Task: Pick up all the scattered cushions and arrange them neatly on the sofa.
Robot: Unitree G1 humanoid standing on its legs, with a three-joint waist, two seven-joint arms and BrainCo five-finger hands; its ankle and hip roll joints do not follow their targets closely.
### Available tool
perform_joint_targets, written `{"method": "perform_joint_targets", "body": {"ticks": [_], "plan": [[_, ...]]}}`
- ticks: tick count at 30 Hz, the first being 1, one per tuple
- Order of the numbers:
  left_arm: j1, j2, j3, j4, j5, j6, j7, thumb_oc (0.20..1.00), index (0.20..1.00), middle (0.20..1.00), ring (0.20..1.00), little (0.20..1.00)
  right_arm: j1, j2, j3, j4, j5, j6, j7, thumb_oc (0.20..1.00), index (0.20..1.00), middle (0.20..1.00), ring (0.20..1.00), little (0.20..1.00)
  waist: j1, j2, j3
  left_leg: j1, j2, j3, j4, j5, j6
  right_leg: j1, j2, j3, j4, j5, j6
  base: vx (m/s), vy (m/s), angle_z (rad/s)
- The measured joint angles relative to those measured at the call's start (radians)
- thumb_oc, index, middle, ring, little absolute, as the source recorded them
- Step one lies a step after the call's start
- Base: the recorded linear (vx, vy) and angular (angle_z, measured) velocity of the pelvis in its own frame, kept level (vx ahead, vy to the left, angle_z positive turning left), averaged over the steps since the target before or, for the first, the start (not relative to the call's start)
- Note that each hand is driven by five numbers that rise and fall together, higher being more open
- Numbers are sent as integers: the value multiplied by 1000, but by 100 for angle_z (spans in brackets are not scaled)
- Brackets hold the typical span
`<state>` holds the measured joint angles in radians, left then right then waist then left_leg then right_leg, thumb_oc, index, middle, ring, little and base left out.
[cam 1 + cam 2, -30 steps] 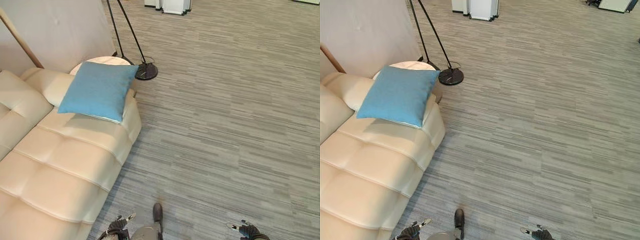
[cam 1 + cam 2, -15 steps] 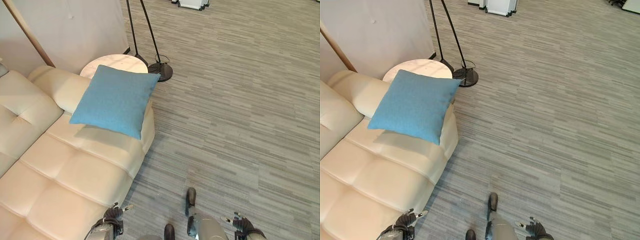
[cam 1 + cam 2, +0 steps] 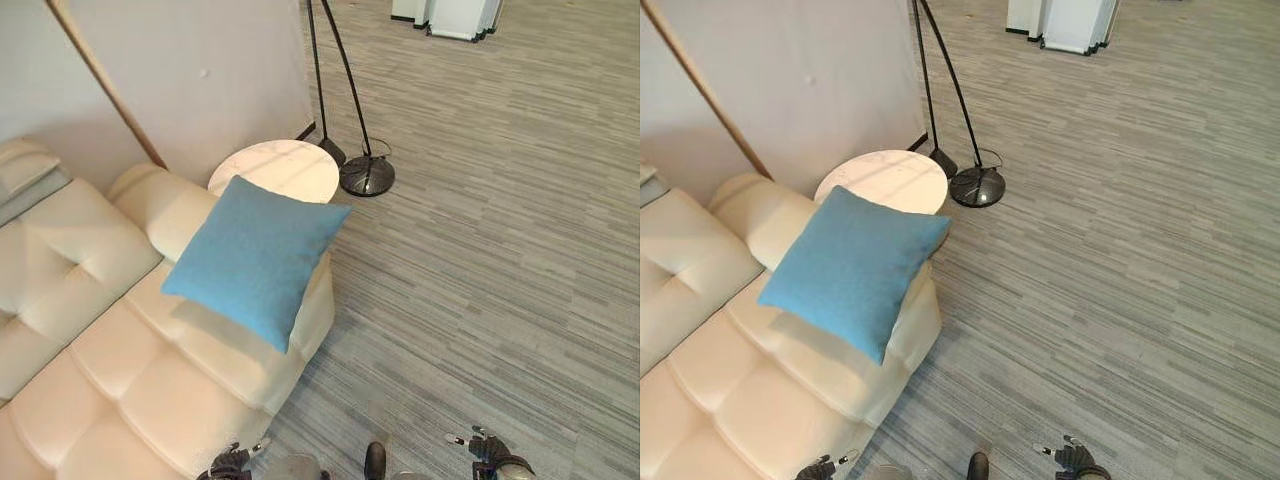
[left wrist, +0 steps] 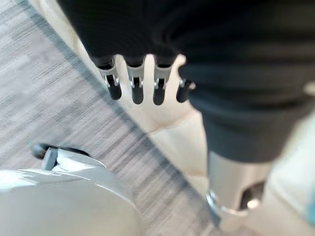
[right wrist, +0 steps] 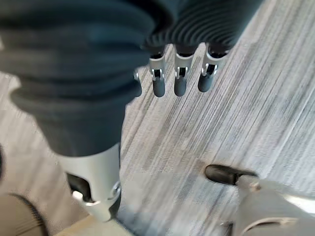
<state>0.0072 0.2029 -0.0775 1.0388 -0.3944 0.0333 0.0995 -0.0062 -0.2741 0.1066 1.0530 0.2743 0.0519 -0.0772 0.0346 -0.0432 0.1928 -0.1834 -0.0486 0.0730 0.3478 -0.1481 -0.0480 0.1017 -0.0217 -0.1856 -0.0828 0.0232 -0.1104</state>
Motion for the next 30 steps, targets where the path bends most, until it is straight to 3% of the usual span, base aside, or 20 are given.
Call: {"method": "perform_joint_targets", "body": {"ticks": [2, 5, 6, 8, 9, 11, 12, 13, 15, 17, 18, 22, 24, 25, 26, 27, 30], "plan": [[-9, -5, -2, -18, 1, -2, -1, 1000, 1000, 1000, 1000, 1000, 10, -2, 11, 0, 0, 1, -3, 1000, 1000, 1000, 1000, 1000, -16, -3, 17, -11, -5, 19, -220, 52, 14, 25, 2, -48, -5, -31, 26, 265, 13, 54], [-8, -5, 1, -14, 5, 3, -1, 1000, 1000, 1000, 1000, 1000, 3, -5, 43, -1, -4, 1, -5, 1000, 1000, 1000, 1000, 1000, -18, 13, 13, -28, -12, 79, -377, 160, -5, 72, 20, -101, -6, -92, 76, 218, 37, 48], [-10, -5, -1, -14, 5, 4, -1, 1000, 1000, 1000, 1000, 1000, 11, -5, 38, -1, -16, -1, -4, 1000, 1000, 1000, 1000, 1000, -26, 20, 8, -23, -12, 77, -393, 192, 13, 81, 28, -114, 0, -89, 67, 295, 120, 23], [30, -6, 2, -11, 5, 6, -1, 1000, 1000, 1000, 1000, 1000, -7, -13, 41, -4, -21, 0, -4, 1000, 1000, 1000, 1000, 1000, -5, 43, -7, 36, -11, 74, -428, 236, 62, 137, 42, -106, 0, -131, 109, 334, 156, 3], [47, -5, 5, -3, 5, 10, -1, 1000, 1000, 1000, 1000, 1000, -4, -13, 42, -9, -27, 0, -2, 1000, 1000, 1000, 1000, 1000, -3, 42, -8, 70, -19, 73, -438, 294, 137, 171, 37, -112, 1, -147, 131, 438, 220, 0], [74, -2, 12, 17, 5, 11, 0, 1000, 1000, 1000, 1000, 1000, 10, 3, 40, -16, -43, -1, 0, 1000, 1000, 1000, 1000, 1000, 1, 13, -31, 115, -56, 74, -434, 276, 166, 197, 2, -119, 65, -183, 169, 294, 168, 5], [70, -5, 11, 36, 5, 13, -2, 1000, 1000, 1000, 1000, 1000, 10, 6, 40, -26, -54, 0, 1, 1000, 1000, 1000, 1000, 1000, 2, 15, -31, 142, -60, 69, -431, 263, 173, 182, -13, -122, 151, -203, 181, 177, 147, 24], [71, 3, 11, 44, 5, 16, -1, 1000, 1000, 1000, 1000, 1000, 21, 22, 42, -38, -60, -3, 5, 1000, 1000, 1000, 1000, 1000, 1, 15, -54, 165, -63, 40, -431, 253, 180, 99, -53, -136, 346, -276, 199, 230, 172, 25], [52, 17, 10, 45, 5, 16, 0, 1000, 1000, 1000, 1000, 1000, 17, 35, 43, -40, -60, -2, 16, 1000, 1000, 1000, 1000, 1000, 4, 5, -57, 188, -79, 9, -430, 237, 184, -18, -94, -136, 579, -298, 228, 151, 85, 50], [15, 24, -1, 41, 5, 14, -1, 1000, 1000, 1000, 1000, 1000, 24, 37, 42, -39, -60, 0, 20, 1000, 1000, 1000, 1000, 1000, 1, 6, -57, 215, -86, -12, -430, 238, 178, -136, -110, -93, 689, -321, 230, 98, -10, 72], [15, 27, -1, 38, 4, 11, -1, 1000, 1000, 1000, 1000, 1000, 19, 39, 42, -40, -60, 0, 21, 1000, 1000, 1000, 1000, 1000, 5, 11, -55, 224, -86, -15, -430, 238, 178, -169, -111, -80, 686, -322, 230, 176, -58, 55], [1, 32, -2, 35, 4, 10, 1, 1000, 1000, 1000, 1000, 1000, 18, 40, 41, -40, -58, -1, 22, 1000, 1000, 1000, 1000, 1000, 1, 29, -48, 271, -80, -81, -430, 205, 140, -245, -89, 47, 466, -285, 203, 156, -115, 62], [-6, 32, 0, 52, 4, 11, 0, 1000, 1000, 1000, 1000, 1000, 19, 41, 42, -39, -57, 0, 21, 1000, 1000, 1000, 1000, 1000, -1, 37, -49, 275, -75, -120, -430, 201, 135, -242, -65, 162, 309, -209, 214, 106, -145, 45], [-11, 33, 0, 63, 4, 11, 1, 1000, 1000, 1000, 1000, 1000, 18, 41, 41, -39, -57, 0, 21, 1000, 1000, 1000, 1000, 1000, -2, 37, -50, 280, -76, -138, -430, 196, 127, -248, -66, 186, 257, -175, 214, 129, -226, 57], [-11, 34, -1, 74, 4, 11, 1, 1000, 1000, 1000, 1000, 1000, 19, 42, 40, -37, -57, 1, 21, 1000, 1000, 1000, 1000, 1000, -1, 36, -51, 287, -79, -165, -430, 192, 122, -242, -63, 242, 162, -98, 227, 139, -267, 60], [-5, 34, -1, 75, 4, 11, 1, 1000, 1000, 1000, 1000, 1000, 22, 42, 40, -35, -57, 1, 21, 1000, 1000, 1000, 1000, 1000, 0, 37, -53, 292, -79, -189, -430, 187, 114, -242, -55, 280, 121, -47, 229, 204, -409, 62], [1, 38, 0, 85, 4, 9, 1, 1000, 1000, 1000, 1000, 1000, 43, 57, 42, 0, -57, 3, 26, 1000, 1000, 1000, 1000, 1000, -20, 23, -66, 294, -82, -270, -430, 176, 120, -204, -44, 345, 74, 19, 222, 167, -355, 84]]}}
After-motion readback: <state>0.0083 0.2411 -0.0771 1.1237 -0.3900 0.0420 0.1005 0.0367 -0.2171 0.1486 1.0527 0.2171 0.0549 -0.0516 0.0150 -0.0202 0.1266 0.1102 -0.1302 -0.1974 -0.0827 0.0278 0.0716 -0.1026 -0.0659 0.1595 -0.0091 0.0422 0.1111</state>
